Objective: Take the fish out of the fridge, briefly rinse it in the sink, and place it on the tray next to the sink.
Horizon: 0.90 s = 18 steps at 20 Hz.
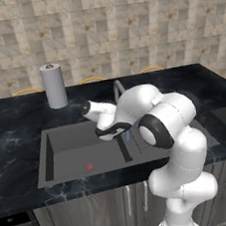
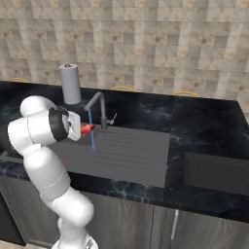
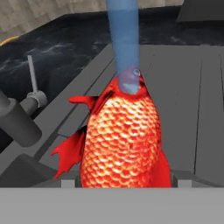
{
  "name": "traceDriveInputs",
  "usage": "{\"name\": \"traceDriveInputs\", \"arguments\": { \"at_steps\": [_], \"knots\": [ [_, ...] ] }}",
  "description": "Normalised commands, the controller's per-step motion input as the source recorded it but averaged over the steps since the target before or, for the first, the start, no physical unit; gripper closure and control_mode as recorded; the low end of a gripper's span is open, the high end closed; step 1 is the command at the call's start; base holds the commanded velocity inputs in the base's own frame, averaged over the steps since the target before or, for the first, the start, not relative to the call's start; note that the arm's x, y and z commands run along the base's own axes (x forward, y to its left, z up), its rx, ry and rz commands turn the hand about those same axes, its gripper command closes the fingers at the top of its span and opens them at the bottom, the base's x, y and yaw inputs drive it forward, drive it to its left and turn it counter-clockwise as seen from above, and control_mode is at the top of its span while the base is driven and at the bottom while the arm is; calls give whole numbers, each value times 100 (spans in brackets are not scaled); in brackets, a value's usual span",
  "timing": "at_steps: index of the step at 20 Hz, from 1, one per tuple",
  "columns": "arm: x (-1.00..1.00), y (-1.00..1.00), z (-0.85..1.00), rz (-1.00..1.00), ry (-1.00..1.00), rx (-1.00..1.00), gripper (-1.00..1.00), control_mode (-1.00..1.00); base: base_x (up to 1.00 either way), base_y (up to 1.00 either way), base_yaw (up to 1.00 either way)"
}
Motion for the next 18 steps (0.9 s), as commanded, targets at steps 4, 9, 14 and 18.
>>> {"name": "traceDriveInputs", "arguments": {
  "at_steps": [4,9,14,18],
  "knots": [
    [28,0,-5,0,0,-3,100,-100,0,0,0],
    [49,0,-6,0,3,-1,100,-100,0,0,0],
    [5,0,-7,0,2,0,100,-100,0,0,0],
    [-92,0,-3,0,-17,-1,100,-100,0,0,0]
  ]
}}
